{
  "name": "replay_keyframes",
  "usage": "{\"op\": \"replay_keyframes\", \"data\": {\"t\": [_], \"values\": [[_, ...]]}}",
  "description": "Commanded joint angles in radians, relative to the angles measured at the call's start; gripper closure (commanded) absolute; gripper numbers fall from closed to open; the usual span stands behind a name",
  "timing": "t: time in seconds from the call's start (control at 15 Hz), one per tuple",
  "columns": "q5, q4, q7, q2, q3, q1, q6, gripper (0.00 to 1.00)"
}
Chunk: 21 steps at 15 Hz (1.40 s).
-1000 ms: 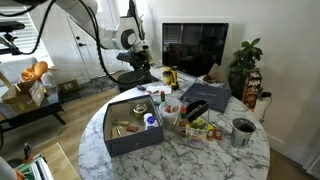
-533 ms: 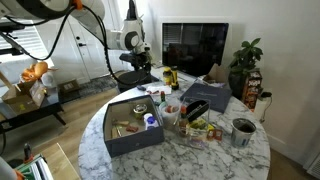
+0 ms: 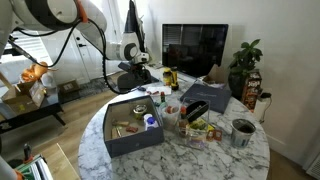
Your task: Pick up one red ketchup sachet from the white paper towel and put it in the box
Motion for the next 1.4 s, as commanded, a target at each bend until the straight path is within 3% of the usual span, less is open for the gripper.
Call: {"op": "replay_keyframes", "data": {"t": [0.0, 0.27, 0.4, 0.47, 0.73, 1.0, 1.27, 1.33], "values": [[-0.022, 0.110, 0.136, 0.135, -0.074, 0.098, 0.067, 0.00], [-0.019, 0.320, 0.241, 0.292, -0.148, 0.156, 0.108, 0.00], [-0.020, 0.427, 0.263, 0.350, -0.176, 0.149, 0.023, 0.00], [-0.010, 0.298, 0.224, 0.268, -0.139, 0.141, 0.079, 0.00], [-0.015, 0.395, 0.235, 0.329, -0.162, 0.136, 0.049, 0.00], [0.066, 0.518, 0.086, 0.402, -0.050, 0.017, -0.047, 0.00], [0.073, 0.643, 0.007, 0.501, -0.057, -0.030, -0.139, 0.00], [0.076, 0.662, 0.007, 0.521, -0.057, -0.034, -0.140, 0.07]]}}
